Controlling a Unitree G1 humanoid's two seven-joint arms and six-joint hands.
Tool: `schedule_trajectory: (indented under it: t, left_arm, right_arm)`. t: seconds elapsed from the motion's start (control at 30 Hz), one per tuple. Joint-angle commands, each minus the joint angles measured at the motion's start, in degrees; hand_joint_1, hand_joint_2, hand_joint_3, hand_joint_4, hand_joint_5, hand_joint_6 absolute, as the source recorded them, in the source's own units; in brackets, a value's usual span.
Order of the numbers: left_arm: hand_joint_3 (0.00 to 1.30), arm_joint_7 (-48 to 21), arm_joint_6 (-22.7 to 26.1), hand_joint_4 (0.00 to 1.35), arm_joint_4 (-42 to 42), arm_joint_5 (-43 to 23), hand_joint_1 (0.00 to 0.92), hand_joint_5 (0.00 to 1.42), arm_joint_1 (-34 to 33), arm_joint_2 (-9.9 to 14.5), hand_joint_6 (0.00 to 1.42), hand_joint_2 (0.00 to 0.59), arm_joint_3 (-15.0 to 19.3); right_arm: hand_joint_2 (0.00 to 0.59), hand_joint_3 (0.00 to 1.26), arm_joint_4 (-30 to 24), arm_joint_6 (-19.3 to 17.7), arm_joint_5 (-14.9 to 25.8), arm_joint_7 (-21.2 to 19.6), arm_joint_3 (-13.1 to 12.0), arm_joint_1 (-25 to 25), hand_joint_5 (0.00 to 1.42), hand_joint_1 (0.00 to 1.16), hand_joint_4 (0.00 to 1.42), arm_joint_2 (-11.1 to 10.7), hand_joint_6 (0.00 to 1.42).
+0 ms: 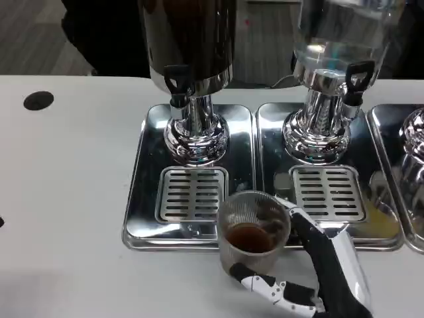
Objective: Grasp the cup under the faucet to collect the drink, then remove the cup.
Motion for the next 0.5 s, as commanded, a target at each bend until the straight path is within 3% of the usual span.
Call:
schedule_trajectory:
  t: [0.03, 0.5]
  left_arm:
    - [0.0, -0.54, 0.69, 0.0, -1.04, 0.13, 0.0, 0.0, 0.48, 0.31, 0.0, 0.0, 0.43]
    - [0.0, -0.87, 2.17, 0.0, -2.8, 0.4, 0.0, 0.0, 0.42, 0.39, 0.0, 0.0, 0.33]
  right_arm:
    - [0.216, 0.35, 1.76, -4.52, 0.59, -1.7, -1.06, -0.81, 0.41, 0.84, 0.36, -0.01, 0.46]
    - [0.224, 0.35, 9.75, -9.72, -0.4, -4.37, -2.29, -2.21, 0.43, 0.84, 0.37, 0.0, 0.46]
